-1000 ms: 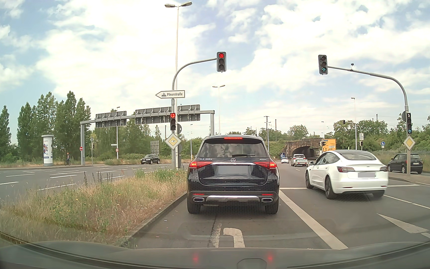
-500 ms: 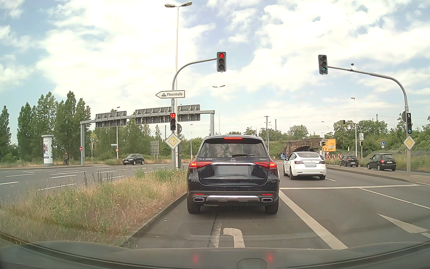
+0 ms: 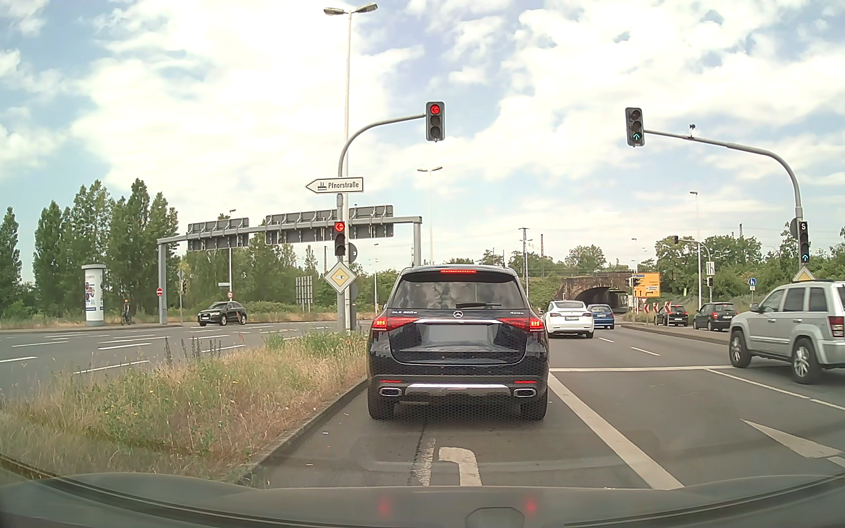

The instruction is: Follow the waypoints while adhering to traffic rules and regulations

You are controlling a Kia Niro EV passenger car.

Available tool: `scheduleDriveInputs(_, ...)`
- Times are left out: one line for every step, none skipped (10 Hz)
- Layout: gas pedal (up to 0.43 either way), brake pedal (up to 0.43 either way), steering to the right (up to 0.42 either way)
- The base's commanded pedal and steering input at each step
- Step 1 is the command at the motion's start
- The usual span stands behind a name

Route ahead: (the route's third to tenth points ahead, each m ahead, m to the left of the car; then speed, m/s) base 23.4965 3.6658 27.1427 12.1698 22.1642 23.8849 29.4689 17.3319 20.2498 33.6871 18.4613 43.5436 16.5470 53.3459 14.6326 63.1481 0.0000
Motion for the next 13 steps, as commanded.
scheduleDriveInputs(0.0, 0.299, 0.004)
scheduleDriveInputs(0.0, 0.299, 0.004)
scheduleDriveInputs(0.0, 0.299, 0.004)
scheduleDriveInputs(0.0, 0.299, 0.004)
scheduleDriveInputs(0.0, 0.299, 0.004)
scheduleDriveInputs(0.0, 0.299, 0.004)
scheduleDriveInputs(0.0, 0.299, 0.004)
scheduleDriveInputs(0.0, 0.299, 0.004)
scheduleDriveInputs(0.0, 0.299, 0.004)
scheduleDriveInputs(0.0, 0.299, 0.004)
scheduleDriveInputs(0.0, 0.299, 0.004)
scheduleDriveInputs(0.0, 0.299, 0.004)
scheduleDriveInputs(0.0, 0.299, 0.004)
